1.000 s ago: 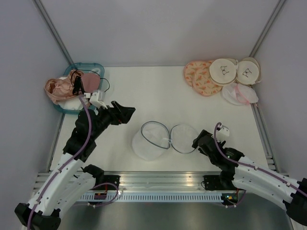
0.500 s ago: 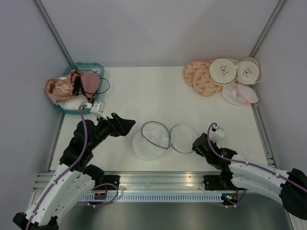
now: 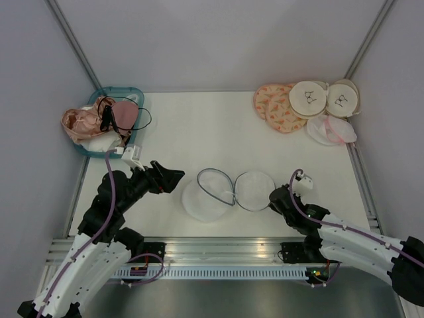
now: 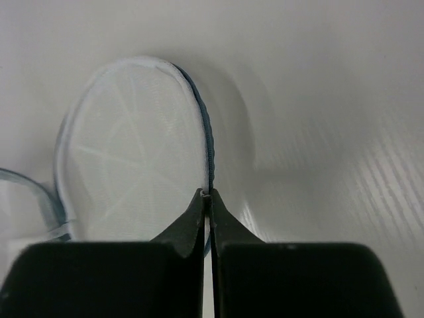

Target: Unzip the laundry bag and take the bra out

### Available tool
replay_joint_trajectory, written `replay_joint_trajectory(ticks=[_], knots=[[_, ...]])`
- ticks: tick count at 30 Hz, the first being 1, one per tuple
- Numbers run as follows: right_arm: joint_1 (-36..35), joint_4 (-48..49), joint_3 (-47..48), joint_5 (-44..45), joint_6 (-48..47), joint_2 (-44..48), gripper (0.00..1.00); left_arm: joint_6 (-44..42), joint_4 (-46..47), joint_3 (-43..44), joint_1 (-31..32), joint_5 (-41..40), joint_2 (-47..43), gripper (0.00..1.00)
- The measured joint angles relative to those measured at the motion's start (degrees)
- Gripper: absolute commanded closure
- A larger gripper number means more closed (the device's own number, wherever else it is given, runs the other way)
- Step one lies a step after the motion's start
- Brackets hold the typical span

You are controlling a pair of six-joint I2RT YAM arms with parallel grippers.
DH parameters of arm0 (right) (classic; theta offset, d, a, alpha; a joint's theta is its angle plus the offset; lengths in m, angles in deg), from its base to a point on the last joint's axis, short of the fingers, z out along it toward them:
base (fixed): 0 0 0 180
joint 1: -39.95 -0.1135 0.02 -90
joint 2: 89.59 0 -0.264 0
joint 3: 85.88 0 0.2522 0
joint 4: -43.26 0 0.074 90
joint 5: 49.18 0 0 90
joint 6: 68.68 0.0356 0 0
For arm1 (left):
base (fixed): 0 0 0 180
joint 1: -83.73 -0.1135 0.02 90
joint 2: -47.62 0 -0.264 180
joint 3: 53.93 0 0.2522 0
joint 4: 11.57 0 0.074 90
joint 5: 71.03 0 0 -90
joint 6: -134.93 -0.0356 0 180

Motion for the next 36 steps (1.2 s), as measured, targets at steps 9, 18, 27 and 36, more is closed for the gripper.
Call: replay_joint_trajectory(ticks=[9,18,27,36], knots=[[0.04,-11.74,16.68,7.15,-11.80,6.32,1.00,-0.02,-3.37,1.07,0.00,0.07,-2.43,0.09],[-2.78,-12.24,38.47,14.64,-30.42,-9.38,1.00,-0.02,-6.91,1.66,0.00,-0.70,-6.01,0.08],[-4.04,-23.65,52.89,32.44,-34.67,-22.97,1.00,-0.02,-9.62,1.77,0.00,-2.19,-7.82,0.07],[-9.57,-37.35,54.49,45.48,-32.61,-36.28,0.99,-0.02,-10.01,1.75,0.00,-2.38,-8.17,0.07]])
